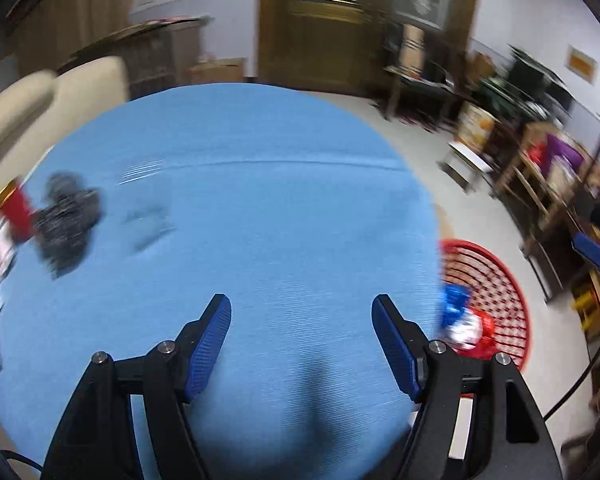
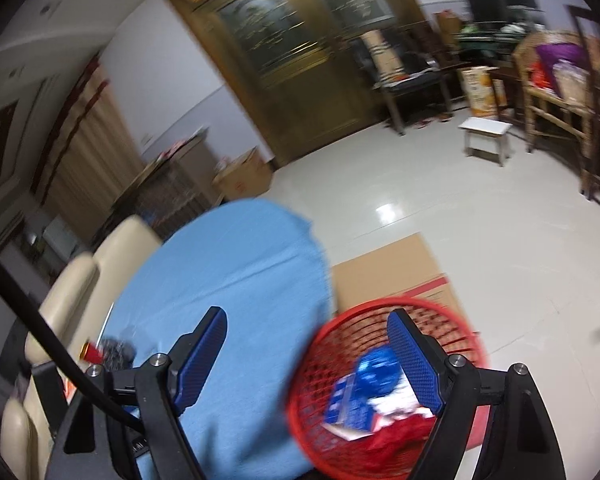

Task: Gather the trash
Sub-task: 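Grasp the black plastic bag with the left gripper while the right grasps the clear box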

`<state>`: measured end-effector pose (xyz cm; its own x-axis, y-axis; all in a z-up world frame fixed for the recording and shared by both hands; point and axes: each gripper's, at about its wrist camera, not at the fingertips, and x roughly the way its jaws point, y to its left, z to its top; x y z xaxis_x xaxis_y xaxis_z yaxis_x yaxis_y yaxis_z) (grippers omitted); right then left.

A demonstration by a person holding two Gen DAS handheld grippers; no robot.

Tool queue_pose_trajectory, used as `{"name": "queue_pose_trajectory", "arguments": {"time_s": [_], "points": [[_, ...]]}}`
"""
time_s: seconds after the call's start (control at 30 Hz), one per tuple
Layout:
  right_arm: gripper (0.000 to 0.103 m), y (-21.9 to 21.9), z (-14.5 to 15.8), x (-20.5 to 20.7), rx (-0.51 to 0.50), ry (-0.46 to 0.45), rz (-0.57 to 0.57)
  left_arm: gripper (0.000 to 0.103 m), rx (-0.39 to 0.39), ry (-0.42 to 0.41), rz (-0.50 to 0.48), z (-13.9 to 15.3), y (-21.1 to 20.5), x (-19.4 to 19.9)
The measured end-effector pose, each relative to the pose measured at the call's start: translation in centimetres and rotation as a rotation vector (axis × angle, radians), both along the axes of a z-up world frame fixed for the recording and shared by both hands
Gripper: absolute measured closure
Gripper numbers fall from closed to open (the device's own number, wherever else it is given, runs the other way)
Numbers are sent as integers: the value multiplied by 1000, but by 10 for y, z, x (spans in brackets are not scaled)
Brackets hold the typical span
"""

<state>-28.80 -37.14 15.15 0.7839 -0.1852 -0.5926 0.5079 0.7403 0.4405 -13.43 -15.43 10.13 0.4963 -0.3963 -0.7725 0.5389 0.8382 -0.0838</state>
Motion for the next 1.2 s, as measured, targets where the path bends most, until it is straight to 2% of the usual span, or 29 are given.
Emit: {"name": "queue_pose_trajectory", "arguments": {"time_s": [0.23,0.43,0.57,0.7,1.1,1.17,1.2], "points": [[18,74,-16,79,-21,69,222,29,-43,29,267,-19,110,34],[18,144,-32,154,-54,107,413,29,-77,67,411,-32,175,52],[18,187,-40,200,-96,119,514,29,-93,78,442,-36,195,57],[18,214,-50,243,-141,146,567,29,-105,75,453,-36,207,65],[18,228,-89,315,-138,211,606,29,-99,58,453,-33,205,99],[29,230,-97,325,-124,229,626,29,-88,57,449,-33,202,105],[60,230,-102,330,-127,253,627,29,-83,54,447,-33,201,108]]}}
